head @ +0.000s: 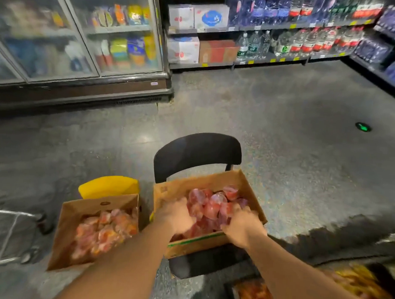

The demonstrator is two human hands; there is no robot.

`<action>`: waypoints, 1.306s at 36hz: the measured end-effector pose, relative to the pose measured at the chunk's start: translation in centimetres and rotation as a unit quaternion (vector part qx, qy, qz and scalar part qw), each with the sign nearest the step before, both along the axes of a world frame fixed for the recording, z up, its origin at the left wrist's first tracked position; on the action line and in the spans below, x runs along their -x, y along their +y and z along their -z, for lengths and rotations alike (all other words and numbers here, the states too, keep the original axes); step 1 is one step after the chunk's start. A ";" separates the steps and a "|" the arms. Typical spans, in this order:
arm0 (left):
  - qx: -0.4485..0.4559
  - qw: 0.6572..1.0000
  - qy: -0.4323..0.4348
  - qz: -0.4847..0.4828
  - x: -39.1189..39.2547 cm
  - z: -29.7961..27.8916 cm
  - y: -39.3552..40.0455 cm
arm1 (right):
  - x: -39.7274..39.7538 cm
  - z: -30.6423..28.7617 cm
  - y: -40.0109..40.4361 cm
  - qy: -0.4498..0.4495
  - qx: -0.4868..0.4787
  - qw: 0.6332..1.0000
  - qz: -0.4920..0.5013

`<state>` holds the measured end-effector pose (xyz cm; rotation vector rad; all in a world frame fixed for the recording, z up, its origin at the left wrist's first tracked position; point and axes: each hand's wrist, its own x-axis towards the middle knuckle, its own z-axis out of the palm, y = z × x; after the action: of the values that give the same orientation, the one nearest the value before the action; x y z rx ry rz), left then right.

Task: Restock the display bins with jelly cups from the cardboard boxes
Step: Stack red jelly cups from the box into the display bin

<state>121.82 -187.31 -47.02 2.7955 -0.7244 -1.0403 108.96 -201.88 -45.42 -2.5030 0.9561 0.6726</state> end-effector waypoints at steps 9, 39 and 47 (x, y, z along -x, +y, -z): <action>0.000 1.000 0.020 0.003 -3.8 10.8 -6.7 | -5.0 10.6 -4.4 0.007 0.002 1.000 0.009; 0.048 0.990 -0.113 0.069 -3.4 12.7 -11.7 | -5.7 13.4 -9.3 -0.098 -0.039 0.994 0.013; 0.157 0.973 -0.155 0.060 -0.6 0.1 -12.2 | -1.0 0.8 -9.3 -0.234 -0.110 0.950 0.174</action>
<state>122.42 -199.51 -47.15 2.6822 -1.0007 -0.4484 109.94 -211.17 -46.26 -2.0816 1.0315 0.0597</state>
